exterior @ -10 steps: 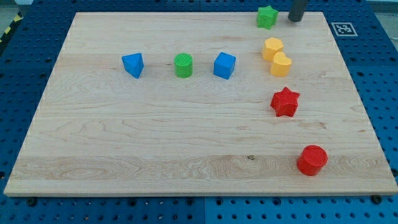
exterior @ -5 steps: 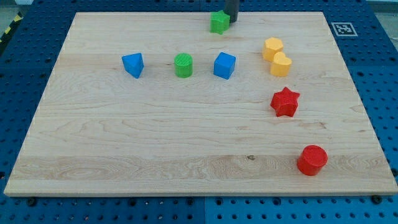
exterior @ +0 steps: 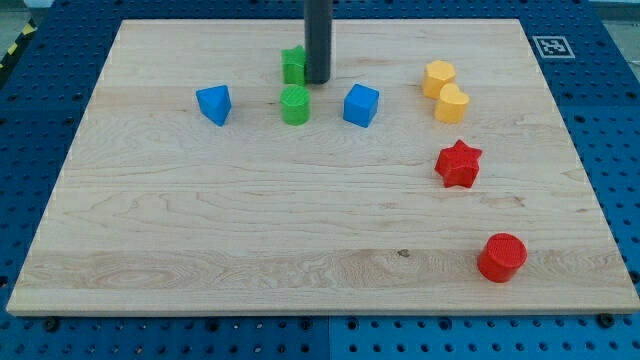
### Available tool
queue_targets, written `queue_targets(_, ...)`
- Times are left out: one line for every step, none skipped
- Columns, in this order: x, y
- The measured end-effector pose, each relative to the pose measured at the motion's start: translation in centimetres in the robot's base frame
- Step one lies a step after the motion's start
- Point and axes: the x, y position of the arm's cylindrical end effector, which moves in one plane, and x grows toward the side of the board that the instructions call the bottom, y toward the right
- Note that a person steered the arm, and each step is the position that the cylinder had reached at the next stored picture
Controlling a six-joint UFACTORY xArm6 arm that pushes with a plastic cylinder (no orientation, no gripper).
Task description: Push the green star left to the blue triangle
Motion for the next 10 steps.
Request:
queue_targets(-0.8, -1.8)
queue_targets(-3.1, -2.3)
queue_targets(-3.4, -4.1)
queue_targets(-4.1, -6.4)
queue_targets(-5.9, -8.6)
queue_targets(-8.4, -10.4)
queue_targets(-9.9, -12.4)
queue_targets(-10.0, -14.5)
queue_targets(-10.0, -16.8)
queue_targets(-10.0, -18.3)
